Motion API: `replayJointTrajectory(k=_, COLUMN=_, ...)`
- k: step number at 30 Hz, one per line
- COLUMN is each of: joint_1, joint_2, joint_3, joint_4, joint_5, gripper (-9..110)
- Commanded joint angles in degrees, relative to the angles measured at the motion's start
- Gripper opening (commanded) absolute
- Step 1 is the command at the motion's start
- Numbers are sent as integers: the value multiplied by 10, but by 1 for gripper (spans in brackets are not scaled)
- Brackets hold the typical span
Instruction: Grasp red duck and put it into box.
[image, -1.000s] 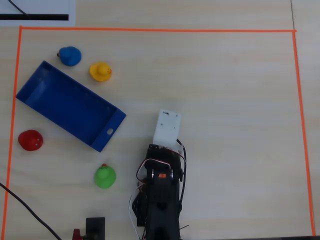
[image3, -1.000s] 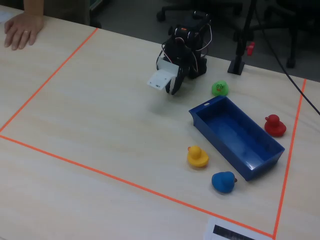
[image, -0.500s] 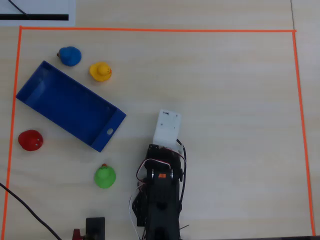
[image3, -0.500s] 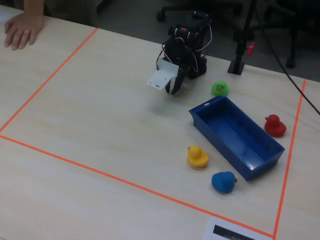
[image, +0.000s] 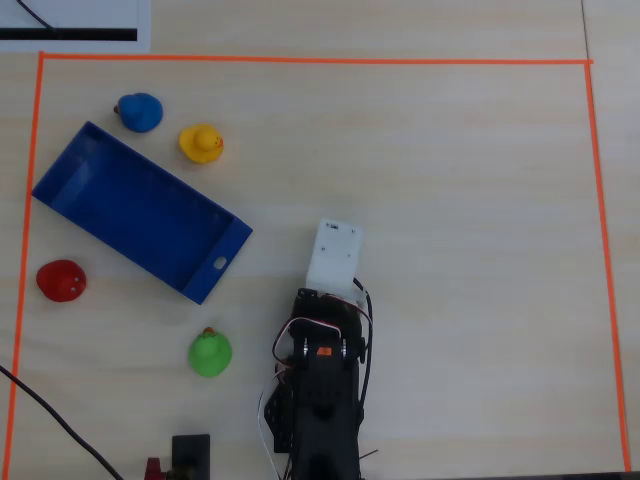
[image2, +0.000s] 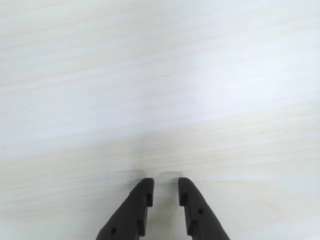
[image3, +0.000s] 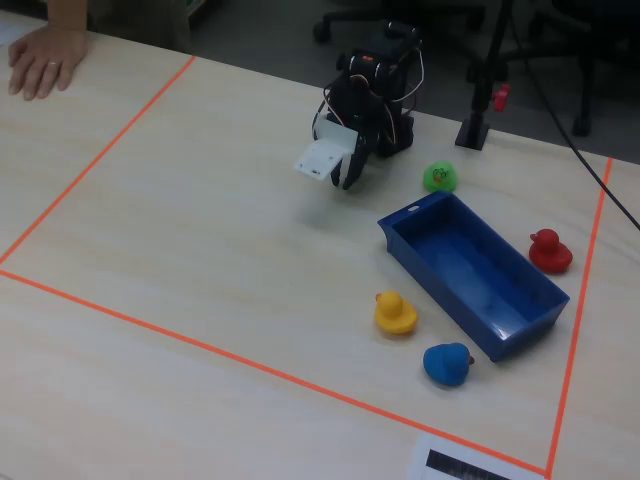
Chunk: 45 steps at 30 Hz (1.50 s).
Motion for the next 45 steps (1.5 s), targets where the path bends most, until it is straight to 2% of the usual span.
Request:
replayJointTrajectory(k=1, joint_1=3, joint_2=-1, joint_3=0, joint_4=9, joint_5=0, gripper=4)
replayJointTrajectory(k=26, joint_1=2, joint_2=-1, joint_3=0, joint_4=9, joint_5=-2, gripper=0)
replayJointTrajectory(k=28, joint_1=0, joint_2=-1, joint_3=0, joint_4=7, joint_5=-3, gripper=3)
replayJointTrajectory(k=30, joint_1=6, joint_2=-4, joint_3=-8, joint_4=-11, joint_5=0, gripper=13)
replayJointTrajectory(k=33, joint_1=11, joint_2=-126, joint_3=-146, joint_4=-36, joint_5=24, gripper=22)
replayJointTrajectory(k=37, joint_1=-54, joint_2=-371, joint_3=-506, joint_4=65, joint_5=118, gripper=31)
replayJointTrajectory(k=41, joint_1=-225, joint_2=-553, joint_3=-817, joint_4=221, joint_5=250, gripper=33)
replayJointTrajectory(k=45, joint_1=-403, joint_2=-687, joint_3=-906, joint_4=255, joint_5=361, gripper=35)
